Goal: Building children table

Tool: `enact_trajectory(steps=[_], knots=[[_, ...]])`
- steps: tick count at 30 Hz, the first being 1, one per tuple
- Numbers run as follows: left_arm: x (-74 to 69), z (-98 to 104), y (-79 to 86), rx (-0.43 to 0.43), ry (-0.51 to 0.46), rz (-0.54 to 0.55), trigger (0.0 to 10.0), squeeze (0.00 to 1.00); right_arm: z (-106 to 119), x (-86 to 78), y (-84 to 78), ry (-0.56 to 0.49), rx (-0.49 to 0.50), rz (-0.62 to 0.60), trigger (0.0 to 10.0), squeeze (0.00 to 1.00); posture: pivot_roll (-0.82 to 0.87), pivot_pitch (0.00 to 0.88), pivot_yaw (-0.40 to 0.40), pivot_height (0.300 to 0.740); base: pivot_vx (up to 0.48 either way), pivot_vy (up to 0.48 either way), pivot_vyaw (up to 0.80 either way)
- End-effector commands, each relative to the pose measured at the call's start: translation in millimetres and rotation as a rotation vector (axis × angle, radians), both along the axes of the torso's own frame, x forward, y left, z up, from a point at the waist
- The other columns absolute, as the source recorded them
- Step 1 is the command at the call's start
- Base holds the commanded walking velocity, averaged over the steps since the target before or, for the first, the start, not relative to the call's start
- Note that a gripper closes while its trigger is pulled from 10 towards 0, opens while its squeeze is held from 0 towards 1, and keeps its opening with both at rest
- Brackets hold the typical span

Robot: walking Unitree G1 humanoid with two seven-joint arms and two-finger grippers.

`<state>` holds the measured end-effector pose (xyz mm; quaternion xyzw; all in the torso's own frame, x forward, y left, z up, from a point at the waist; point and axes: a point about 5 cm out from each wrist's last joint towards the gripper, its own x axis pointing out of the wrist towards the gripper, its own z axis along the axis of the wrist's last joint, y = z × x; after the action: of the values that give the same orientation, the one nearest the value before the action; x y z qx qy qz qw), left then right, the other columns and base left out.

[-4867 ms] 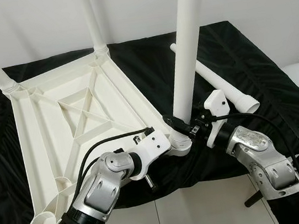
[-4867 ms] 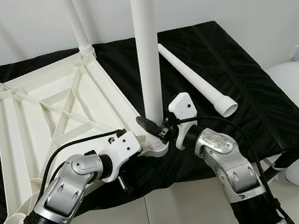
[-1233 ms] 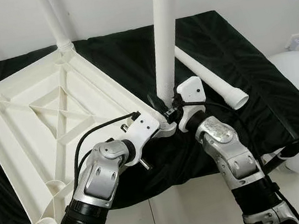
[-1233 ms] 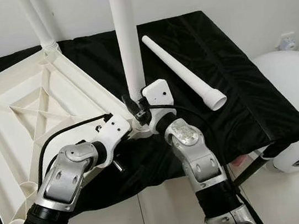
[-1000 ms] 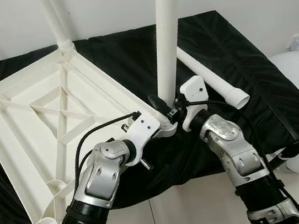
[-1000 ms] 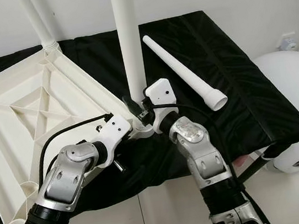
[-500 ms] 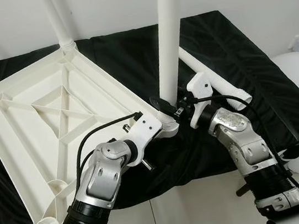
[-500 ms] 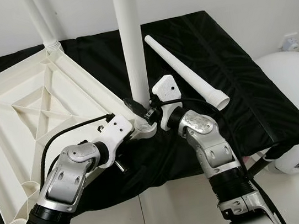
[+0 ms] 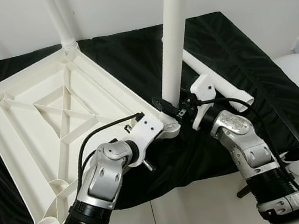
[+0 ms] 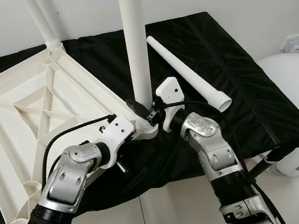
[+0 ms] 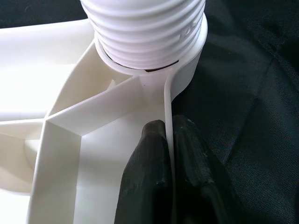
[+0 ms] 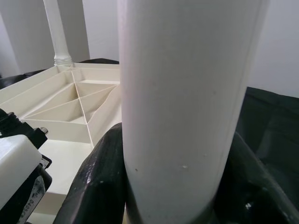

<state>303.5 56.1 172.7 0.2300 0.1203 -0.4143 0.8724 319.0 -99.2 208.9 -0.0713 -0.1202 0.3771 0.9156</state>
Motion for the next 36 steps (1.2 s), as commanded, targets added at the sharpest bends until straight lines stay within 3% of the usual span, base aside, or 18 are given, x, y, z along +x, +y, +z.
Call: enact_trajectory(steps=[1,15,30,36], knots=[[-5.9,-2.4,-13.8,-0.041,-0.027,-0.001,10.0,0.00,-58.8,-8.4,10.9,0.250,-0.088,0.038,10.0,0.00,-0.09,0.184,0.016,0.740,0.000,0.000,0.00],[-4.5,-1.5,-12.1,-0.041,-0.033,0.007,10.0,0.00,-54.2,-18.0,32.7,0.215,0.014,-0.104,10.0,0.00,-0.09,0.181,0.012,0.740,0.000,0.000,0.00],[-2.8,0.3,-9.1,-0.040,-0.040,0.019,10.0,0.00,-48.0,-16.6,42.9,0.174,0.060,-0.239,10.0,0.00,-0.08,0.179,0.010,0.740,0.000,0.000,0.00],[-2.9,0.5,-8.6,-0.040,-0.041,0.021,10.0,0.00,-50.7,-17.4,48.9,0.203,0.084,-0.325,10.0,0.00,-0.08,0.181,0.008,0.740,0.000,0.000,0.00]])
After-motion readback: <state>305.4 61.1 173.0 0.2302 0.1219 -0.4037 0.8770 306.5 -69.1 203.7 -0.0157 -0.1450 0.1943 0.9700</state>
